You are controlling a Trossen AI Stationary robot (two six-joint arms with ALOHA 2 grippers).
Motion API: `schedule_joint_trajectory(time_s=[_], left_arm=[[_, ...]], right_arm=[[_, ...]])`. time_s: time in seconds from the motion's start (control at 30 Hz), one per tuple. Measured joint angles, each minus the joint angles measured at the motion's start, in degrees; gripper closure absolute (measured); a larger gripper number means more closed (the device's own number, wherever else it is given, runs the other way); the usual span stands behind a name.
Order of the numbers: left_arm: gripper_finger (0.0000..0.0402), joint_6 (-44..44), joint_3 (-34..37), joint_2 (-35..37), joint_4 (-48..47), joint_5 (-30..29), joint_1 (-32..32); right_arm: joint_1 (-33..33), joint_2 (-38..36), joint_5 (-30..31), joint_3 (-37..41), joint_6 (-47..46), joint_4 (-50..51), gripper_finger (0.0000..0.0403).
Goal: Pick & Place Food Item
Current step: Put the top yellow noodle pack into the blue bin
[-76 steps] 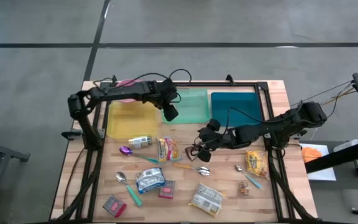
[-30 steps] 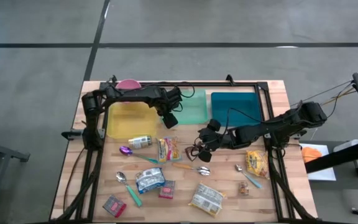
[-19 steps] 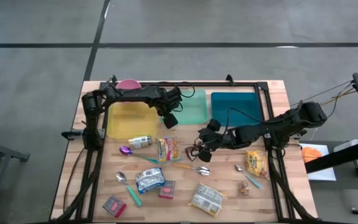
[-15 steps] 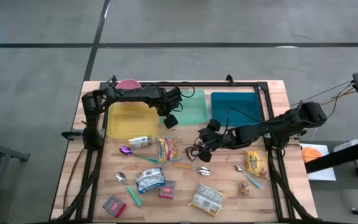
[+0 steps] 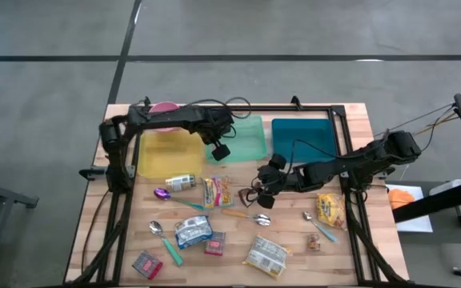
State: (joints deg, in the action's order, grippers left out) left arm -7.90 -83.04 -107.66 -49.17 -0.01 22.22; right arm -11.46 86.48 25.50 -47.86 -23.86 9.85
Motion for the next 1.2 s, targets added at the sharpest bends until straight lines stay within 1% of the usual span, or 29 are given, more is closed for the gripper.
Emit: schedule_joint_trajectory(time_s=[0.1, 0.2, 0.33, 0.47, 0.6, 0.7, 0.87, 0.97, 1.07, 1.13, 1.2], left_arm=[[0.0005, 0.0, 1.4, 3.9, 3.3, 0.0, -0.4], [0.0005, -0.1, 5.2, 9.2, 9.0, 0.0, -1.1], [0.0004, -2.6, 13.4, 17.4, 17.4, 0.0, -2.2], [0.0004, -7.5, 22.3, 25.6, 25.4, 0.0, -3.1], [0.0004, -10.6, 30.8, 32.5, 34.9, 0.0, -3.8], [0.0004, -10.6, 36.4, 36.9, 42.2, 0.0, -4.5], [0.0004, -10.4, 44.0, 41.7, 47.9, 0.0, -5.3], [0.0004, -8.2, 44.6, 43.1, 47.7, 0.0, -5.3], [0.0004, -5.0, 43.6, 44.3, 46.8, 0.5, -5.5], [0.0004, -3.2, 43.1, 44.4, 46.5, 1.4, -5.8], [0.0004, -2.1, 42.7, 44.4, 46.6, 1.8, -6.0]], right_arm=[[0.0, 0.0, -0.1, -0.1, -3.6, 3.7, 0.0073], [0.0, -0.1, -0.7, -0.4, -8.4, 8.3, 0.0073], [0.0, -0.3, -4.7, -1.2, -14.5, 16.1, 0.0073], [0.0, -0.6, -5.0, -3.1, -21.6, 25.0, 0.0073], [-0.3, -0.6, -5.6, -5.9, -30.9, 37.2, 0.0074], [-1.3, -0.5, -8.1, -7.9, -38.0, 46.6, 0.0074], [-5.1, -0.2, -13.8, -10.3, -48.3, 55.4, 0.0074], [-8.4, 0.1, -17.7, -11.0, -54.6, 57.4, 0.0074], [-11.9, 0.6, -21.5, -11.5, -60.6, 60.4, 0.0074], [-14.3, 1.5, -23.6, -12.6, -62.7, 64.0, 0.0074], [-16.6, 2.8, -24.8, -14.1, -62.8, 68.2, 0.0074]])
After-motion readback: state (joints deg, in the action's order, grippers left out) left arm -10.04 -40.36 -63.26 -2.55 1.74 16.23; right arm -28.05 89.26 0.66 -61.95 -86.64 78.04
